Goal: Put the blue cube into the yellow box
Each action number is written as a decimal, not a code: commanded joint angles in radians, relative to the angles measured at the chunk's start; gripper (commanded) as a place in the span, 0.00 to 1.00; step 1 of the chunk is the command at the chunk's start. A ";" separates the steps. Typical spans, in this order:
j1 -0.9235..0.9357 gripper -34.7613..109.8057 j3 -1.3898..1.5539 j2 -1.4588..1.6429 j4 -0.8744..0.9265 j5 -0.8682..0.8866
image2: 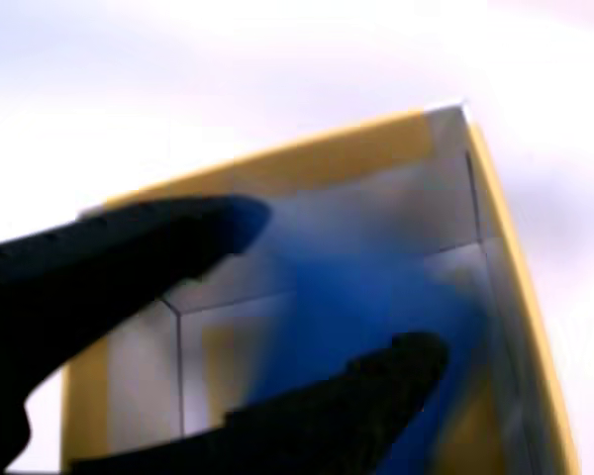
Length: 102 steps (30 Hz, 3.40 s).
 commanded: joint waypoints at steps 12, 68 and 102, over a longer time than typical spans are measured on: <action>-0.015 0.48 -0.043 0.209 -0.041 -0.034; -0.339 0.27 1.514 2.143 1.213 -0.103; -0.350 0.24 1.514 2.143 1.249 0.198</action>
